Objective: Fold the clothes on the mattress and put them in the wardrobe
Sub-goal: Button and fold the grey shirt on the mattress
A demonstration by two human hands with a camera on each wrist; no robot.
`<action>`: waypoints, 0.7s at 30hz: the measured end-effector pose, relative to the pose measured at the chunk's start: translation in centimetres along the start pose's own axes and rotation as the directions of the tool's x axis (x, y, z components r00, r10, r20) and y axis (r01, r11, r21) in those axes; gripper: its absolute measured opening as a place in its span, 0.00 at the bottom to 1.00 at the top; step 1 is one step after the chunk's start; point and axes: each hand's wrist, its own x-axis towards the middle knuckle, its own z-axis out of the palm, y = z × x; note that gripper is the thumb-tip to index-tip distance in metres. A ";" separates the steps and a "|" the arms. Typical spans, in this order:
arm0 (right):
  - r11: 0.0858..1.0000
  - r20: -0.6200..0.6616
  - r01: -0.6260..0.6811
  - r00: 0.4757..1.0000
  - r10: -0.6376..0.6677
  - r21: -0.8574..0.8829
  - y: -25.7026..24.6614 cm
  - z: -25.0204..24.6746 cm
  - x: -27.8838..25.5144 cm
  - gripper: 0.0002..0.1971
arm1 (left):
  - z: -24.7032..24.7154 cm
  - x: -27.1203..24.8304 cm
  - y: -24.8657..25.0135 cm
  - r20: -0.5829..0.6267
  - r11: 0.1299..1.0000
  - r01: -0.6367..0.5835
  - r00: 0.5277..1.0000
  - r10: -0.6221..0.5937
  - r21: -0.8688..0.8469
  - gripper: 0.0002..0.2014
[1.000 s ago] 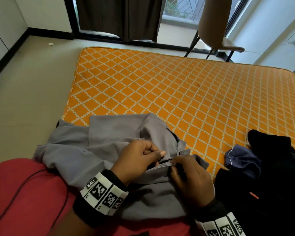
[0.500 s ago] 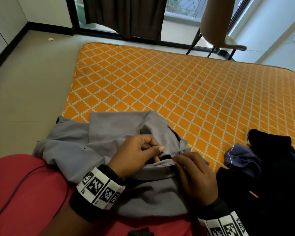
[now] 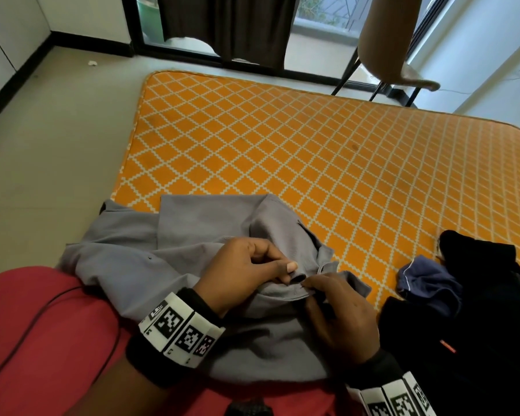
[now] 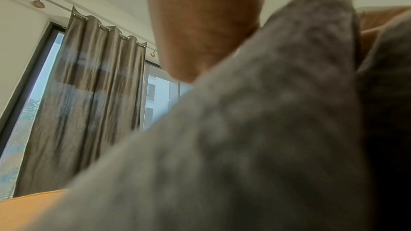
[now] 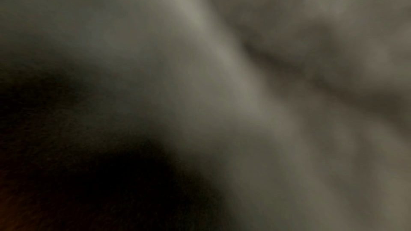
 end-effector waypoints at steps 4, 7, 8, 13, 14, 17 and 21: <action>1.000 0.019 -0.008 1.000 0.008 -0.024 0.2 0.1 -0.2 0.06 | 0.0 0.1 -0.1 0.009 1.000 -0.002 1.000 0.002 -0.005 0.04; 1.000 0.016 0.005 1.000 -0.005 -0.026 0.3 0.1 -0.2 0.03 | 0.0 0.2 -0.2 0.010 1.000 -0.008 1.000 0.008 0.002 0.04; 0.999 0.017 0.013 1.000 -0.013 -0.029 0.3 0.1 -0.2 0.02 | 0.0 0.2 -0.3 0.011 1.000 -0.007 1.000 0.007 0.003 0.04; 1.000 0.026 0.019 0.999 -0.019 -0.016 0.2 0.0 -0.2 0.06 | 0.0 0.2 -0.3 0.026 0.998 -0.017 1.000 0.015 0.055 0.05; 1.000 0.025 0.014 1.000 -0.014 -0.019 0.1 0.0 -0.2 0.07 | 0.0 0.2 -0.3 0.027 0.998 -0.020 0.999 0.018 0.066 0.05; 0.998 0.021 0.047 0.999 -0.046 -0.052 0.0 -0.1 -0.1 0.10 | 0.1 0.3 -0.4 0.018 0.996 -0.021 1.000 0.019 0.091 0.06; 0.982 -0.005 0.135 0.991 -0.137 -0.132 0.3 -0.4 0.3 0.07 | 0.2 0.3 -0.5 0.018 0.991 -0.026 1.000 0.024 0.130 0.07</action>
